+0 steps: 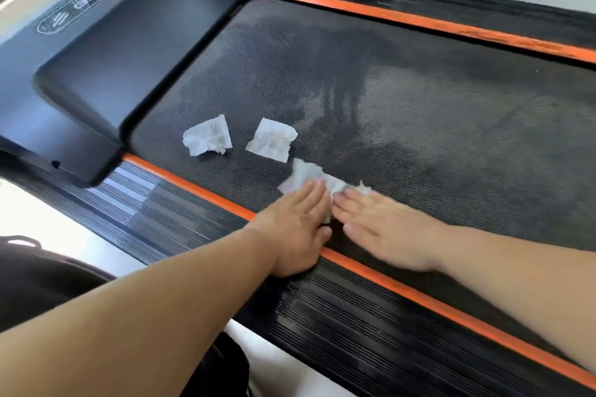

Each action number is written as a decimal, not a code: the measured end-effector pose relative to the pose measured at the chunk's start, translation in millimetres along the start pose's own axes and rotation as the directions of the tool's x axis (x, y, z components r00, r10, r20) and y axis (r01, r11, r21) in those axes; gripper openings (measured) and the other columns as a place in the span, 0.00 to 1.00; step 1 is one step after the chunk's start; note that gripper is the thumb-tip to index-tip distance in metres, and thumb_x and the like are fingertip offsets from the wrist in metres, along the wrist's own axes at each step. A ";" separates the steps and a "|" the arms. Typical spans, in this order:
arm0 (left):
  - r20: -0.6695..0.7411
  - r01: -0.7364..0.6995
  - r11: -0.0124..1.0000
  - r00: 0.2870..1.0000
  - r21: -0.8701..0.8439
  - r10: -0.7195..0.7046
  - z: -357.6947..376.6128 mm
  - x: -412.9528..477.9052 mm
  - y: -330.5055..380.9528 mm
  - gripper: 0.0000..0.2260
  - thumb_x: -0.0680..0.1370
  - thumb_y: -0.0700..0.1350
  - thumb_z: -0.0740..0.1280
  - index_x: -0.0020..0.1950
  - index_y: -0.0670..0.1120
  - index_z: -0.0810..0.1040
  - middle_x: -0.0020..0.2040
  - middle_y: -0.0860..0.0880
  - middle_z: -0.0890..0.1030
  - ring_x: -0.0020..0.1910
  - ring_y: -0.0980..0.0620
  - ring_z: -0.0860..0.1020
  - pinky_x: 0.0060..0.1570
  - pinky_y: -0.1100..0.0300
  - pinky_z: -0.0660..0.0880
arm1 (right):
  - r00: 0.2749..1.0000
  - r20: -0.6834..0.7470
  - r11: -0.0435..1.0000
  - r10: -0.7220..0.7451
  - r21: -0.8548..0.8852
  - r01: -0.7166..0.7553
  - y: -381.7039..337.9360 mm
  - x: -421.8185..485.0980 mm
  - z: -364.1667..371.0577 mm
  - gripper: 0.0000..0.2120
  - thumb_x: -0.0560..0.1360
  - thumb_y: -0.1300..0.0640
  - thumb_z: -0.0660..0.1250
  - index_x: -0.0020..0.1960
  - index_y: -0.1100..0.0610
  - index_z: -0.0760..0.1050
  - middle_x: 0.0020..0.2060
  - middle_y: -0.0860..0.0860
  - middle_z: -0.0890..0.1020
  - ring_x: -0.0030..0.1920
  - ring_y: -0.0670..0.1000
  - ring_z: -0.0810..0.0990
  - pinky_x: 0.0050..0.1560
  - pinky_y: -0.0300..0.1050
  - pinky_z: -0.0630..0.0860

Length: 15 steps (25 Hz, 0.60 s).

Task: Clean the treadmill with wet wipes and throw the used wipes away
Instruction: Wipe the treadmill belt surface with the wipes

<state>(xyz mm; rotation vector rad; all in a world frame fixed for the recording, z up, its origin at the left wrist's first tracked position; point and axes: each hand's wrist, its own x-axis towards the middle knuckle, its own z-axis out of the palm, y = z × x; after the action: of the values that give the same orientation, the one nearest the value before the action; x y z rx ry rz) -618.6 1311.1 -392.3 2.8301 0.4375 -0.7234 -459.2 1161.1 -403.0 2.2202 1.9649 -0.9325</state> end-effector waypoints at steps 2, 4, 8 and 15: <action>0.021 -0.053 0.998 0.998 -0.037 0.054 -4.4 -0.5 -3.4 0.29 0.86 0.55 0.47 0.83 0.47 0.40 0.83 0.48 0.37 0.81 0.51 0.35 0.80 0.53 0.38 | 0.986 -0.014 0.985 0.168 0.052 -0.167 21.3 6.3 -7.9 0.32 0.81 0.38 0.36 0.83 0.48 0.42 0.81 0.42 0.39 0.79 0.42 0.33 0.81 0.48 0.38; 0.043 0.039 0.996 0.998 -0.079 -0.036 -14.3 1.6 -10.2 0.29 0.86 0.55 0.47 0.83 0.47 0.40 0.83 0.49 0.36 0.81 0.52 0.36 0.80 0.53 0.40 | 0.955 -0.017 0.953 0.296 0.069 -0.294 30.8 16.2 -14.3 0.33 0.81 0.37 0.35 0.83 0.49 0.41 0.82 0.45 0.39 0.80 0.45 0.34 0.81 0.51 0.40; 0.109 0.148 0.988 0.984 -0.042 -0.143 -20.8 10.9 -2.5 0.30 0.86 0.56 0.46 0.83 0.44 0.39 0.83 0.46 0.37 0.82 0.48 0.37 0.81 0.49 0.42 | 0.924 0.013 0.924 0.382 0.023 -0.382 8.2 33.4 -29.8 0.42 0.77 0.32 0.32 0.83 0.56 0.45 0.82 0.54 0.42 0.82 0.53 0.38 0.81 0.57 0.40; -0.096 -0.040 0.981 0.994 0.189 0.059 -16.9 36.0 -16.0 0.32 0.85 0.57 0.45 0.83 0.41 0.41 0.83 0.41 0.40 0.82 0.44 0.38 0.81 0.48 0.41 | 0.942 -0.073 0.935 0.329 0.163 -0.314 18.1 56.6 -42.2 0.30 0.86 0.43 0.42 0.83 0.56 0.45 0.83 0.51 0.42 0.81 0.48 0.36 0.81 0.51 0.37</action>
<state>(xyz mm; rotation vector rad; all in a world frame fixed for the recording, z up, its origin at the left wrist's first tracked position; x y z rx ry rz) -586.3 1338.8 -397.2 3.0520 0.3285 -0.6455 -424.3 1225.1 -400.3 2.6120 1.5354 -0.9657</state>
